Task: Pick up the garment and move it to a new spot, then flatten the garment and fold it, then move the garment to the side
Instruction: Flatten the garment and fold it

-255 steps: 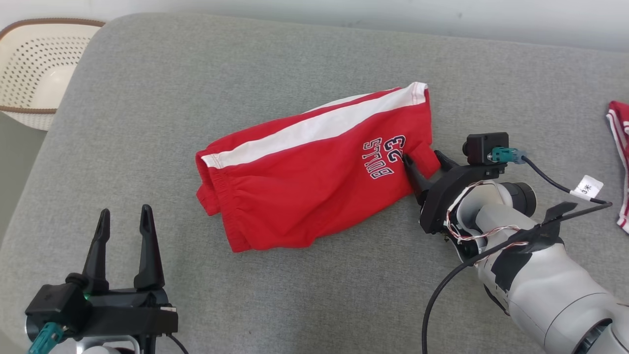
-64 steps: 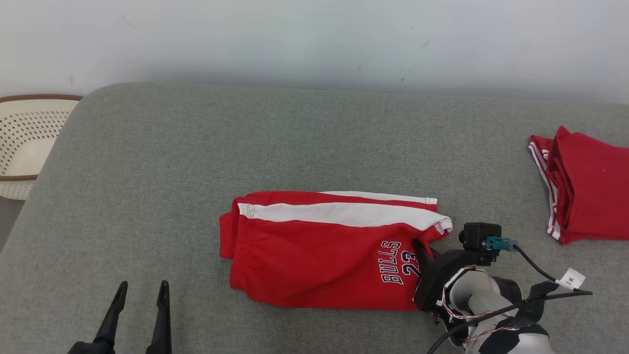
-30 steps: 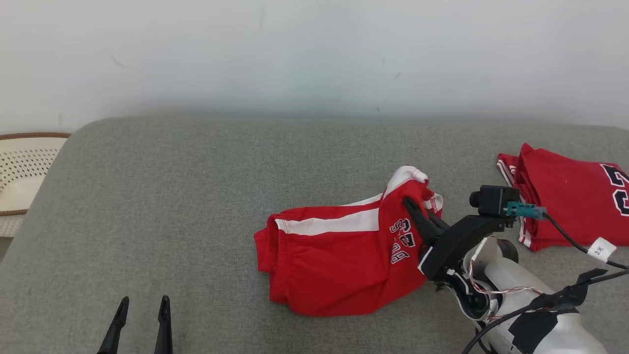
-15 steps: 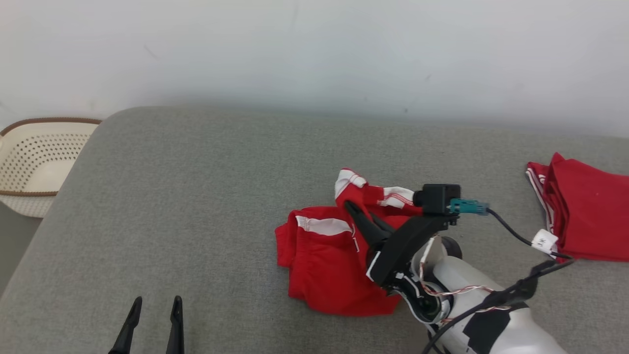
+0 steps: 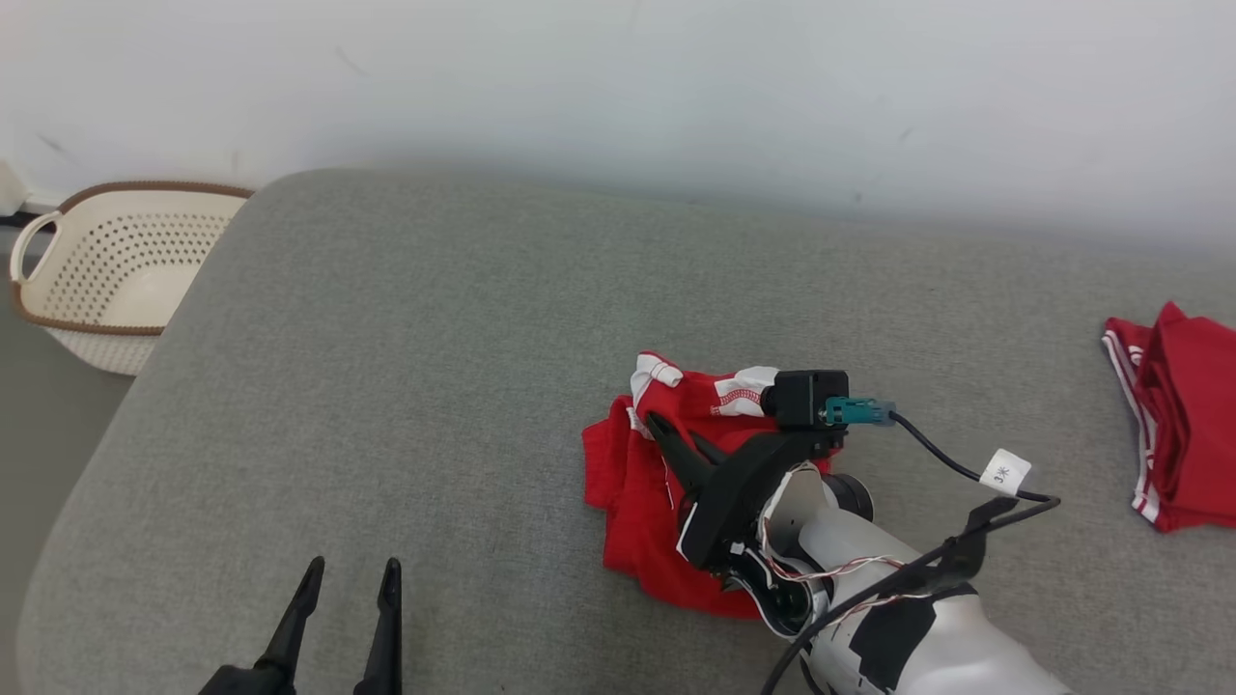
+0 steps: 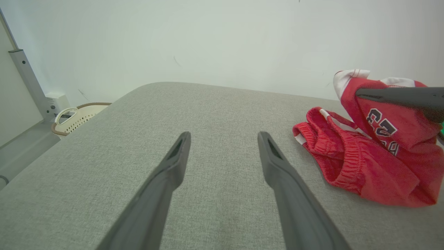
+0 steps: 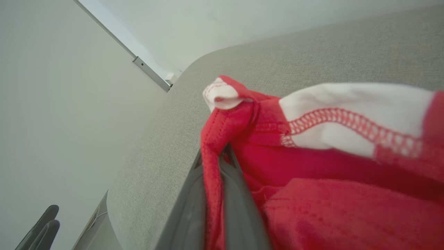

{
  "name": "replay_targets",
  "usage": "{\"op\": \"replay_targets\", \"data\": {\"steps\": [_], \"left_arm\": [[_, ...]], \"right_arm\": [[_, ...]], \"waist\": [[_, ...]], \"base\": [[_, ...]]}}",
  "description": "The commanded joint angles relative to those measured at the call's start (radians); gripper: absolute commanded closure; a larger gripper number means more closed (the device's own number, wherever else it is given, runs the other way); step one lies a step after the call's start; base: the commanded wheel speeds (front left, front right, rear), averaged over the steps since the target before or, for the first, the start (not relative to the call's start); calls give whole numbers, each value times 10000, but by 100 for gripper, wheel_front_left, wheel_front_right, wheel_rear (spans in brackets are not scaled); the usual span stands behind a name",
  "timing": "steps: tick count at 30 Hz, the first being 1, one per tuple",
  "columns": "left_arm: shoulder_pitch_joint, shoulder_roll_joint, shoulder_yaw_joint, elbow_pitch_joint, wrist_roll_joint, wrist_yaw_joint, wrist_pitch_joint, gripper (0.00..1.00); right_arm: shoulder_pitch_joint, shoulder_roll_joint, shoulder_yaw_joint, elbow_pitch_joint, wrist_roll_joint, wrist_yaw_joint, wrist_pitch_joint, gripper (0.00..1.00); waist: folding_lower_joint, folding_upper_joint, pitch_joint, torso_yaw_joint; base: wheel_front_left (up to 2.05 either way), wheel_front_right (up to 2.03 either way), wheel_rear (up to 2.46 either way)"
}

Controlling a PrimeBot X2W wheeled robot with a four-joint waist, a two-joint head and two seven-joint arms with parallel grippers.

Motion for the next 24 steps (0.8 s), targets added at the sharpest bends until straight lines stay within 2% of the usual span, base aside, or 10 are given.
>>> {"op": "replay_targets", "data": {"steps": [1, 7, 8, 9, 10, 17, 24], "left_arm": [[-96, -1, -22, 35, -153, -3, -33, 0], [-254, -1, -260, 170, -214, 63, -33, 0], [-262, -1, -271, 191, -222, 68, -33, 0], [-273, -1, -266, 208, -224, 75, -33, 0], [-281, -2, -259, 221, -219, 80, -33, 0], [-161, -3, -94, 260, -130, 70, -33, 0], [44, -2, -16, 169, -32, 70, -34, 0]], "right_arm": [[-80, 81, 85, 41, 18, 4, -51, 100], [-262, 289, 399, 550, 166, 4, -360, 100], [-292, 304, 438, 578, 215, 4, -391, 87], [-317, 323, 492, 603, 244, 4, -449, 52], [-328, 340, 554, 597, 304, 4, -467, 0], [-319, 268, 916, -109, 509, 4, -1015, 0], [-191, -425, 851, -1221, 302, 4, -1513, 0]], "waist": [[0, -1, 95, 129], [0, -1, 167, 339], [0, -1, 169, 352], [0, -1, 169, 354], [0, -1, 167, 350], [0, -1, -18, 120], [0, -1, -234, -167]], "base": [[0, 0, 0], [0, 0, 0], [0, 0, 0], [0, 0, 0], [0, 0, 0], [0, 0, 0], [0, 0, 0]]}}
